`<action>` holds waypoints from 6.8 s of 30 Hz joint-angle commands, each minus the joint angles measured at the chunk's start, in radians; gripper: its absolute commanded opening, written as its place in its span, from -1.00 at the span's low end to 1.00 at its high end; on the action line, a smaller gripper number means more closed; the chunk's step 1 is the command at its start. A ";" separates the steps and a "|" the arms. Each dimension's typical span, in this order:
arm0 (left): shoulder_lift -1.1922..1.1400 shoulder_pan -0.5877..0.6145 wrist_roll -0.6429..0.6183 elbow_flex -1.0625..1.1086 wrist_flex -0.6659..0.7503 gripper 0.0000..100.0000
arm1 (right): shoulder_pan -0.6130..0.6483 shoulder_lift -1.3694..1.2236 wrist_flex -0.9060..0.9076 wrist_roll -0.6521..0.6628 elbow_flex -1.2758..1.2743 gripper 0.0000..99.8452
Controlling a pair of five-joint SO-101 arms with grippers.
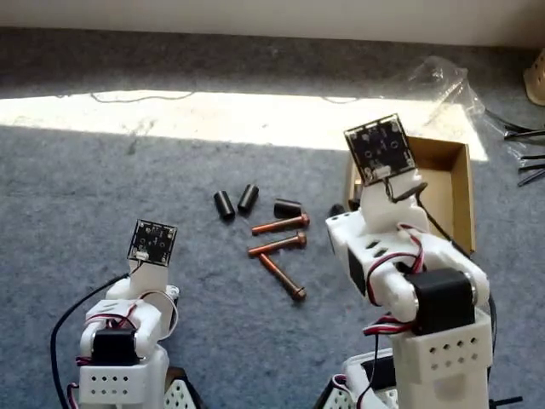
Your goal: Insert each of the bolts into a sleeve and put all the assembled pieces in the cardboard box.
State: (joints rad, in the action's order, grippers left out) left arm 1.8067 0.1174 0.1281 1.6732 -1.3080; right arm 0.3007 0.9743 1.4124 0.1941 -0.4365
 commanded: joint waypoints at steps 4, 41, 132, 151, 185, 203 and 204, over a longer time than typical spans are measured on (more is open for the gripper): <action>0.010 0.059 0.008 0.022 0.049 -0.96 | 0.008 0.145 -0.186 0.003 -0.272 -0.90; 0.010 0.259 0.063 -0.107 0.163 -0.97 | 0.282 -0.409 -0.275 -0.075 -0.084 -0.90; 0.010 0.239 0.143 -0.016 0.229 -0.97 | 0.381 -2.054 0.352 0.066 2.218 -0.99; 0.010 0.214 0.149 -0.004 0.232 -0.97 | 0.355 -1.129 0.349 0.064 1.434 -0.99; 0.010 -0.196 -0.103 0.019 0.097 -0.96 | -0.070 0.239 0.076 0.064 -0.041 -0.99; 0.002 -0.334 -0.021 -0.191 0.018 -0.91 | -0.188 0.616 -0.268 0.052 -0.783 -0.99; 0.002 -0.334 0.002 -0.205 0.018 -0.91 | -0.208 0.627 -0.274 0.032 -0.791 -0.99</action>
State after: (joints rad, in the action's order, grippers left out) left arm 1.8082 -0.1941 0.0806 1.5551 -1.2866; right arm 0.1366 1.5681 1.1914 0.2509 -1.2175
